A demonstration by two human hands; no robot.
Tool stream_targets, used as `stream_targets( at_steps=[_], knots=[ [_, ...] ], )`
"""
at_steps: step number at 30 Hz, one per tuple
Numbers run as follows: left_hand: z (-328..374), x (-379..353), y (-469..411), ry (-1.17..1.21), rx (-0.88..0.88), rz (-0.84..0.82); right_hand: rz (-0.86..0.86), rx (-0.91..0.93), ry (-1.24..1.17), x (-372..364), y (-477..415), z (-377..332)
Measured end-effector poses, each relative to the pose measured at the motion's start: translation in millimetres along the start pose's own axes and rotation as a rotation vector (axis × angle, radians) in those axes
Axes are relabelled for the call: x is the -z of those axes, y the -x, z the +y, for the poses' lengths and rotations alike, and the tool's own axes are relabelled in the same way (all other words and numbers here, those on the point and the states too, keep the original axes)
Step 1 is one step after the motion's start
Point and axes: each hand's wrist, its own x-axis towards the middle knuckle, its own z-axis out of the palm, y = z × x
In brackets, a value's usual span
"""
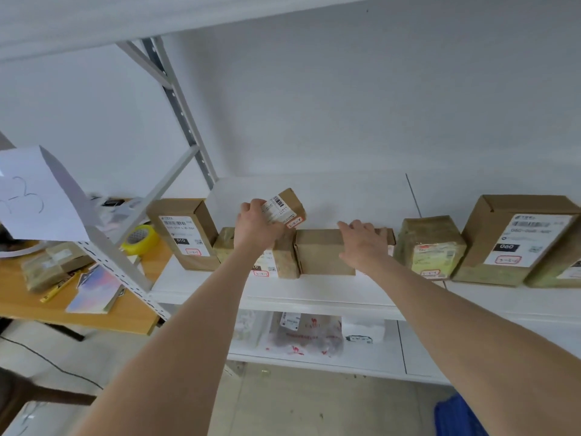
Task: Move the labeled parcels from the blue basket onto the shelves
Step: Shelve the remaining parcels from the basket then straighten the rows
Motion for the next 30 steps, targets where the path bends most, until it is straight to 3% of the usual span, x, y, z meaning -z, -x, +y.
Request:
stream_targets(
  at_steps=[8,16,22,26,30],
  knots=[
    [-10.8,5.8,-27.6,0.028,0.026,-0.072,0.109,-0.235,-0.06,13.7,-22.5,-16.2],
    [-46.4,21.6,-50.6,-0.022,0.056,0.049,0.231,-0.01,-0.084,11.6,-72.6,-81.0],
    [-45.7,22.3,-55.6,-0.011,0.035,-0.009,0.157,0.078,-0.071,2.4,-85.6,-101.3],
    [-46.7,28.0,-60.3,0.03,0.07,-0.015,0.335,0.19,-0.021,12.7,-69.7,-99.9],
    [-39.9,30.4,-57.3,0.01,0.06,-0.001,0.152,0.366,0.074,-0.3,-43.3,-112.6]
  ],
)
